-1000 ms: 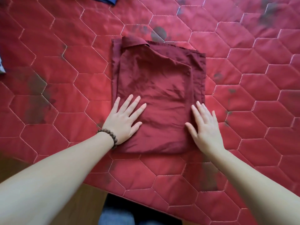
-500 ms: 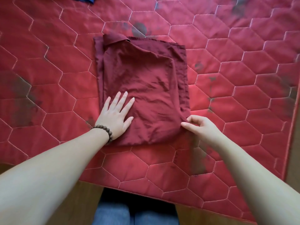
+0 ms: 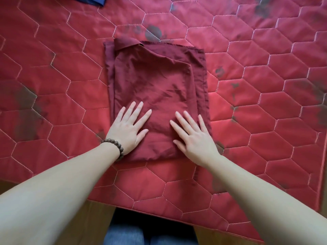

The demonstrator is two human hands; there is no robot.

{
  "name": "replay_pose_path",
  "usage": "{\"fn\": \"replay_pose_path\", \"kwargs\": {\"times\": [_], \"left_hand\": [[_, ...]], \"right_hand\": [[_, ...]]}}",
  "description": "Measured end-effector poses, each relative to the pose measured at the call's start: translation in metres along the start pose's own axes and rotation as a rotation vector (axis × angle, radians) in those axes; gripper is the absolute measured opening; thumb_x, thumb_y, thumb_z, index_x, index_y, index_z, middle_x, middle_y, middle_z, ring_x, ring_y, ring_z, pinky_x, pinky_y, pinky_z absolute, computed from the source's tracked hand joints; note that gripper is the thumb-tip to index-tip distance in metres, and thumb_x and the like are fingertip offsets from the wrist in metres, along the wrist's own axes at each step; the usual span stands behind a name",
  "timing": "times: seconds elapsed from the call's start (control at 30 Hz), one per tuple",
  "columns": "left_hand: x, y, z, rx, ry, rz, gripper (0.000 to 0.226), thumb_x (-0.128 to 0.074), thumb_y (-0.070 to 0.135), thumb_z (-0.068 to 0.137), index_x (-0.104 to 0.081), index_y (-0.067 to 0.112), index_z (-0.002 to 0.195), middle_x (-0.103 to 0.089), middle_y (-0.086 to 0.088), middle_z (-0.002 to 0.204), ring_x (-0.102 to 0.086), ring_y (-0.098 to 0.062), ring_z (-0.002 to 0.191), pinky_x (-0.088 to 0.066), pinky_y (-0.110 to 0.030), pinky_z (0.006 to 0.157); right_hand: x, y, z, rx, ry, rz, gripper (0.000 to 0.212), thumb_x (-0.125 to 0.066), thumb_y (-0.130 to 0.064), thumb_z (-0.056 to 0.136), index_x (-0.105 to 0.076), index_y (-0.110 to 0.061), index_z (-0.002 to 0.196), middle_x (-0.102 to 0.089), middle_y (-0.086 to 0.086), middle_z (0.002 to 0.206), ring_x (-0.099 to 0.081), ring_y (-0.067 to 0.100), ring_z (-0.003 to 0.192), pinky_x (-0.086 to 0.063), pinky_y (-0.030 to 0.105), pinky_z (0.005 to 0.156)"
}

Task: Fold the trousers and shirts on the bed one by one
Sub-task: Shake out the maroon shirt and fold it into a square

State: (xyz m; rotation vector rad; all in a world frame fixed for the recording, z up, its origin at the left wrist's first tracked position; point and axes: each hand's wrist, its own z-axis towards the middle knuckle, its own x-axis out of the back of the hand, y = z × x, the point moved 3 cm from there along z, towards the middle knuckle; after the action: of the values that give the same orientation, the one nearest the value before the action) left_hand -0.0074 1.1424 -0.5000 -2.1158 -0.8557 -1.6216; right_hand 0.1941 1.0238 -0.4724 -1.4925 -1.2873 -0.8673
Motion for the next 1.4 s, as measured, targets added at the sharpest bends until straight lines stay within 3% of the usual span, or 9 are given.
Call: {"fn": "replay_pose_path", "kwargs": {"times": [0.23,0.47,0.6,0.7,0.8,0.9,0.97,1.17,1.4], "left_hand": [[0.012,-0.042,-0.023,-0.169,0.051,0.030,0.058,-0.027,0.015,0.088,-0.040,0.013,0.145,-0.036,-0.012,0.151,-0.034,-0.034,0.139,-0.027,-0.053,0.112],[0.022,-0.070,-0.030,-0.291,0.047,0.168,0.076,-0.028,-0.005,0.072,-0.043,0.016,0.143,-0.035,-0.010,0.151,-0.031,-0.036,0.139,-0.027,-0.054,0.112],[0.029,-0.052,-0.016,-0.409,-0.043,-0.026,0.085,-0.053,-0.009,0.055,-0.051,0.013,0.137,-0.040,-0.012,0.147,-0.032,-0.035,0.139,-0.022,-0.050,0.114],[0.037,-0.056,-0.010,-0.200,-0.067,-0.498,0.060,-0.050,-0.009,0.062,-0.068,0.010,0.117,-0.062,-0.009,0.127,-0.052,-0.026,0.126,-0.033,-0.041,0.112],[0.060,-0.080,0.020,0.206,-0.018,-1.091,0.024,-0.056,0.036,0.079,-0.064,0.015,0.070,-0.058,0.004,0.063,-0.048,-0.007,0.062,-0.045,-0.028,0.058],[0.068,-0.105,0.057,0.517,0.086,-1.424,0.029,-0.064,0.045,0.072,-0.064,0.016,0.072,-0.061,0.004,0.073,-0.053,-0.012,0.064,-0.043,-0.028,0.062],[0.055,-0.109,0.068,0.692,0.113,-1.510,0.024,-0.070,0.040,0.081,-0.070,0.016,0.089,-0.072,-0.002,0.094,-0.068,-0.020,0.088,-0.051,-0.034,0.085],[0.030,-0.109,0.052,0.802,0.172,-1.388,0.027,-0.063,0.048,0.082,-0.072,0.023,0.083,-0.075,0.007,0.089,-0.069,-0.013,0.090,-0.052,-0.037,0.091],[0.031,-0.105,0.040,0.876,0.289,-1.497,0.050,-0.059,0.050,0.075,-0.064,0.002,0.084,-0.067,-0.010,0.080,-0.058,-0.020,0.074,-0.052,-0.051,0.080]], "right_hand": [[0.001,0.041,-0.026,0.022,-0.055,-0.018,0.049,-0.030,-0.034,0.100,-0.029,-0.030,0.149,-0.024,-0.004,0.157,-0.020,0.019,0.146,-0.015,0.055,0.116],[0.024,0.081,-0.012,0.144,-0.202,-0.246,0.124,-0.060,0.009,0.055,-0.002,-0.041,0.151,0.003,-0.003,0.160,0.001,0.023,0.148,-0.002,0.051,0.117],[0.030,0.059,0.015,0.365,-0.302,-0.191,0.099,-0.052,0.005,0.063,-0.026,-0.039,0.148,-0.007,-0.011,0.158,0.009,0.020,0.147,0.015,0.042,0.116],[0.057,0.057,0.032,0.216,-0.290,0.308,0.073,-0.050,0.013,0.065,-0.062,-0.028,0.124,-0.049,-0.008,0.140,-0.024,0.006,0.140,0.002,0.022,0.118],[0.092,0.070,0.063,-0.109,-0.088,0.860,0.028,-0.062,-0.013,0.073,-0.072,-0.038,0.082,-0.068,-0.018,0.086,-0.057,-0.007,0.086,-0.044,0.014,0.087],[0.091,0.082,0.100,-0.441,0.103,1.277,0.015,-0.066,-0.036,0.086,-0.071,-0.024,0.095,-0.072,-0.011,0.096,-0.066,0.002,0.088,-0.052,0.018,0.075],[0.076,0.082,0.114,-0.585,0.063,1.237,0.022,-0.065,-0.032,0.089,-0.068,-0.019,0.108,-0.072,-0.002,0.107,-0.067,0.011,0.096,-0.053,0.027,0.082],[0.051,0.082,0.117,-0.630,0.112,0.981,0.025,-0.064,-0.027,0.091,-0.065,-0.014,0.112,-0.069,-0.001,0.109,-0.063,0.014,0.100,-0.048,0.035,0.090],[0.049,0.078,0.108,-0.641,0.193,1.051,0.005,-0.061,-0.029,0.092,-0.065,-0.030,0.090,-0.068,-0.024,0.087,-0.060,-0.016,0.077,-0.042,0.004,0.062]]}}
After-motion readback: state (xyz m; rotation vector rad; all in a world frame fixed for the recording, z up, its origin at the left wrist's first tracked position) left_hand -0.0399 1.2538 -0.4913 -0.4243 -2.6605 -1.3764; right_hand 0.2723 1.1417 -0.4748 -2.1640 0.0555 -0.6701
